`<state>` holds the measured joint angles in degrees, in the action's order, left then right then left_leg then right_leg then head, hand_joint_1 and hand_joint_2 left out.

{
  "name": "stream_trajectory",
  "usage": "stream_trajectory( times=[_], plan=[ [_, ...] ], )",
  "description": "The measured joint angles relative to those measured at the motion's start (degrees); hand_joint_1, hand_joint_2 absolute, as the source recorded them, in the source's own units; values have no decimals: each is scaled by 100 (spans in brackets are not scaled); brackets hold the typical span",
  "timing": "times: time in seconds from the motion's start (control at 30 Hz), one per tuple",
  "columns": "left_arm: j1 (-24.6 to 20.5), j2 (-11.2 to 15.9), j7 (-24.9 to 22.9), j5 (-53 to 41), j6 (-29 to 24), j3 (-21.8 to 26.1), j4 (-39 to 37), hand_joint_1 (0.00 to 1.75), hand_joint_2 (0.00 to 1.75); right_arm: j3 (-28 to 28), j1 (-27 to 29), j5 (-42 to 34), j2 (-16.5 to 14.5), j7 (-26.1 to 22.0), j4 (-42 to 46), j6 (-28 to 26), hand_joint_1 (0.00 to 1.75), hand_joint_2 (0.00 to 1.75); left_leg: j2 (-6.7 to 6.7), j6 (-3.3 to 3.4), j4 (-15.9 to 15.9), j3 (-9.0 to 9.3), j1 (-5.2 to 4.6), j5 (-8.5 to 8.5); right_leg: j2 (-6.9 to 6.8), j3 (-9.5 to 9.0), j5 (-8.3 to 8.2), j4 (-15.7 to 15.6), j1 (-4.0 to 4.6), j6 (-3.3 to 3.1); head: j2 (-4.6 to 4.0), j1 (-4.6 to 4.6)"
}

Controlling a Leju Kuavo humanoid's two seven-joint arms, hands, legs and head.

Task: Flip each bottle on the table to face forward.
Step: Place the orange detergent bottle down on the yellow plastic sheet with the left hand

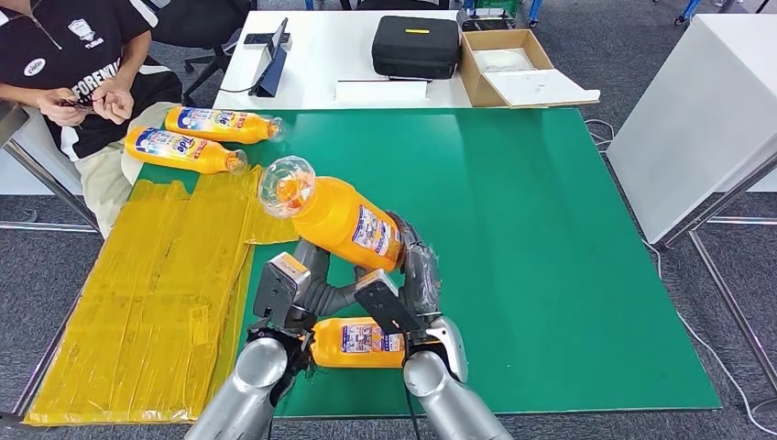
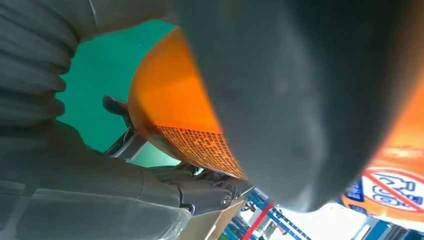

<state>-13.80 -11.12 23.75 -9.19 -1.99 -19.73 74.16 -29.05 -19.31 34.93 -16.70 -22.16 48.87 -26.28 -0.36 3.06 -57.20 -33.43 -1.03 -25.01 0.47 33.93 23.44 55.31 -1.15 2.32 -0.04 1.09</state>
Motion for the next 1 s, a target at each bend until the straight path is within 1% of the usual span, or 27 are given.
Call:
stream_trajectory(
  times=[0.2, 0.8, 1.0],
  plan=[
    [-8, 28, -34, 305, 212, -14, 0, 0, 175, -60, 10, 4, 0, 12, 0, -56, 175, 175, 1, 0, 0, 0, 0, 0, 0, 1, 0, 0, 0, 0, 0, -1],
    [-1, 32, -79, 655, 221, -12, 0, 0, 175, -103, 19, 115, 0, 137, -3, -80, 175, 175, 1, 0, 0, 0, 0, 0, 0, 2, 0, 0, 1, 0, -1, 0],
    [22, 31, -75, 892, 213, 23, 34, 0, 175, -134, 41, 196, 0, 142, -28, 21, 175, 175, 1, 0, 0, 0, 0, 0, 0, 2, 0, 0, 1, 0, 0, 0]
  ],
)
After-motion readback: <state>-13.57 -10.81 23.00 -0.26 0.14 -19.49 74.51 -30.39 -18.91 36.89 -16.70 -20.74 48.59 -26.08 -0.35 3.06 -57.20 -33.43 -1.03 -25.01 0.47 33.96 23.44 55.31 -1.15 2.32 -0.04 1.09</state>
